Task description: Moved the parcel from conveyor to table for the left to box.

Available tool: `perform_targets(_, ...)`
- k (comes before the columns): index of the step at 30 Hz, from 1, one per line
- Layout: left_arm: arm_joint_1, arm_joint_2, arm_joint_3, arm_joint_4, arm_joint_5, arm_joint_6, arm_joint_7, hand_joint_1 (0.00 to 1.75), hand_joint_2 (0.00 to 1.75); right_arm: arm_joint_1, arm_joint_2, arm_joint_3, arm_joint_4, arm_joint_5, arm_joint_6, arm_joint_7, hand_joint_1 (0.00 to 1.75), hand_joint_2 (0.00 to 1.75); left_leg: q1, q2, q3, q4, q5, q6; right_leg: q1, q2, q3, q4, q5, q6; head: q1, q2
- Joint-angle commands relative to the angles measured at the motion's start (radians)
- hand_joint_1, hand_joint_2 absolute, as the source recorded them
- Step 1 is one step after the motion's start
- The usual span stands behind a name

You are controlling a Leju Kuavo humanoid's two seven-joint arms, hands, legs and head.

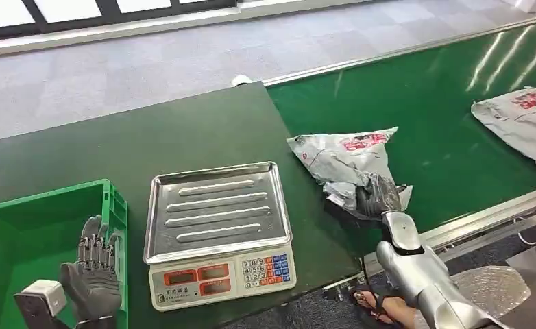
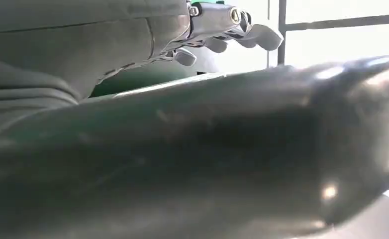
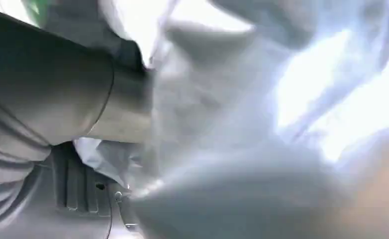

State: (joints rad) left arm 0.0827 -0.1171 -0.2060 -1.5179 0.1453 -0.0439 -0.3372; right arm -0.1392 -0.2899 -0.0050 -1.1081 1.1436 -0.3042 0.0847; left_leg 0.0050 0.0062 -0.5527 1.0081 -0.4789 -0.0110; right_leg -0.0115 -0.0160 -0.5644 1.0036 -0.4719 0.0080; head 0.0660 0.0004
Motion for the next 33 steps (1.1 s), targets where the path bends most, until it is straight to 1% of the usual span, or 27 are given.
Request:
perform_targets(1, -0.049, 0.006, 0.009, 0.117, -0.001, -0.018, -0.036, 0.00, 0.00, 0.199, 0.124, -0.166, -0.546, 0.123, -0.150, -0.025, 1.75, 1.75, 0.000, -0.004, -0.001, -0.001, 0.000, 0.000, 0.000, -0.002, 0.000, -0.001, -0.001, -0.001, 0.000, 0.000)
perform_targets(5, -0.028, 0.008, 0.003, 0.110, -0.002, -0.023, -0.051, 0.00, 0.00, 0.243, 0.144, -0.154, -0.612, 0.166, -0.177, -0.025, 1.75, 1.75, -0.001, -0.002, -0.002, -0.001, 0.000, 0.000, -0.001, -0.001, -0.002, -0.001, 0.000, 0.000, 0.000, 0.000)
perform_targets(7, -0.017, 0.009, 0.000, 0.096, -0.002, -0.025, -0.052, 0.00, 0.00, 0.271, 0.151, -0.143, -0.652, 0.212, -0.215, -0.024, 1.75, 1.75, 0.000, -0.001, -0.003, -0.002, 0.000, 0.000, 0.000, 0.001, -0.002, -0.002, 0.001, -0.001, 0.000, 0.000)
perform_targets(12, -0.018, 0.011, 0.001, 0.096, -0.003, -0.024, -0.052, 0.00, 0.00, 0.275, 0.157, -0.139, -0.668, 0.222, -0.215, -0.018, 1.75, 1.75, 0.000, -0.001, -0.003, -0.001, -0.001, 0.000, -0.001, 0.001, -0.003, -0.001, 0.000, 0.000, 0.000, 0.000)
perform_targets(16, 0.006, 0.016, -0.009, 0.091, -0.004, -0.032, -0.060, 0.00, 0.00, 0.316, 0.149, -0.104, -0.721, 0.234, -0.239, -0.019, 1.75, 1.75, 0.000, -0.001, -0.002, -0.002, -0.001, 0.000, -0.001, 0.001, -0.002, -0.001, 0.000, 0.000, 0.000, 0.000)
perform_targets(20, 0.000, 0.014, -0.018, 0.103, -0.005, -0.036, -0.063, 0.00, 0.00, 0.295, 0.141, -0.071, -0.697, 0.230, -0.242, -0.027, 1.75, 1.75, 0.000, 0.001, -0.002, -0.002, -0.001, 0.000, -0.001, 0.003, -0.002, -0.002, 0.000, 0.000, 0.000, 0.000)
perform_targets(21, -0.006, 0.015, -0.021, 0.110, -0.006, -0.038, -0.064, 0.00, 0.00, 0.285, 0.138, -0.062, -0.683, 0.221, -0.238, -0.029, 1.75, 1.75, 0.000, 0.001, -0.001, -0.003, 0.000, 0.000, -0.001, 0.004, -0.002, -0.003, 0.001, 0.000, 0.000, 0.000)
perform_targets(22, -0.013, 0.013, -0.024, 0.121, -0.007, -0.041, -0.069, 0.00, 0.00, 0.254, 0.129, -0.032, -0.648, 0.173, -0.229, -0.048, 1.75, 1.75, 0.000, 0.001, -0.001, -0.004, 0.000, 0.000, -0.001, 0.004, -0.002, -0.004, 0.002, -0.001, 0.000, 0.000)
perform_targets(24, -0.035, 0.010, -0.033, 0.148, -0.008, -0.051, -0.073, 0.00, 0.00, 0.163, 0.134, 0.021, -0.546, 0.113, -0.227, -0.090, 1.75, 1.75, 0.000, 0.002, -0.001, -0.002, 0.000, 0.000, -0.001, 0.004, -0.002, -0.003, 0.002, 0.000, 0.000, 0.000)
perform_targets(25, -0.052, 0.005, -0.037, 0.165, -0.009, -0.053, -0.074, 0.00, 0.00, 0.088, 0.156, 0.064, -0.460, 0.061, -0.226, -0.132, 1.75, 1.75, 0.001, 0.005, -0.002, -0.003, 0.001, 0.000, 0.000, 0.007, -0.003, -0.004, 0.003, 0.000, 0.000, 0.000)
perform_targets(27, -0.070, -0.002, -0.042, 0.178, -0.011, -0.061, -0.073, 0.00, 0.00, -0.017, 0.207, 0.135, -0.347, 0.012, -0.226, -0.182, 1.75, 1.75, 0.001, 0.010, -0.002, -0.004, 0.002, 0.000, 0.000, 0.013, -0.003, -0.005, 0.007, -0.001, 0.000, 0.000)
perform_targets(28, -0.075, -0.009, -0.040, 0.177, -0.012, -0.062, -0.073, 0.00, 0.00, -0.059, 0.231, 0.174, -0.299, 0.015, -0.230, -0.179, 1.75, 1.75, 0.001, 0.010, -0.009, -0.002, 0.000, 0.000, 0.000, 0.011, -0.002, -0.003, 0.004, 0.000, 0.000, 0.000)
perform_targets(29, -0.086, -0.007, -0.048, 0.180, -0.016, -0.068, -0.070, 0.00, 0.00, -0.084, 0.254, 0.223, -0.276, -0.036, -0.219, -0.228, 1.75, 1.75, 0.001, 0.012, -0.009, -0.003, 0.000, -0.001, 0.000, 0.013, -0.003, -0.004, 0.006, -0.001, 0.000, 0.000)
perform_targets(30, -0.095, -0.008, -0.052, 0.181, -0.018, -0.070, -0.068, 0.00, 0.00, -0.097, 0.279, 0.259, -0.259, -0.058, -0.207, -0.237, 1.75, 1.75, 0.001, 0.015, -0.009, -0.004, 0.001, -0.001, 0.001, 0.015, -0.004, -0.004, 0.007, -0.001, 0.000, 0.000)
perform_targets(32, -0.102, -0.008, -0.055, 0.182, -0.018, -0.070, -0.065, 0.00, 0.00, -0.101, 0.293, 0.296, -0.249, -0.049, -0.224, -0.215, 1.75, 1.75, 0.002, 0.013, -0.010, -0.003, 0.001, -0.002, 0.001, 0.013, -0.005, -0.003, 0.006, -0.002, 0.000, 0.000)
perform_targets(33, -0.102, -0.008, -0.055, 0.181, -0.018, -0.070, -0.064, 0.00, 0.00, -0.094, 0.286, 0.306, -0.258, -0.049, -0.229, -0.206, 1.75, 1.75, 0.001, 0.013, -0.010, -0.005, 0.003, -0.002, 0.001, 0.014, -0.005, -0.004, 0.007, -0.002, 0.000, 0.000)
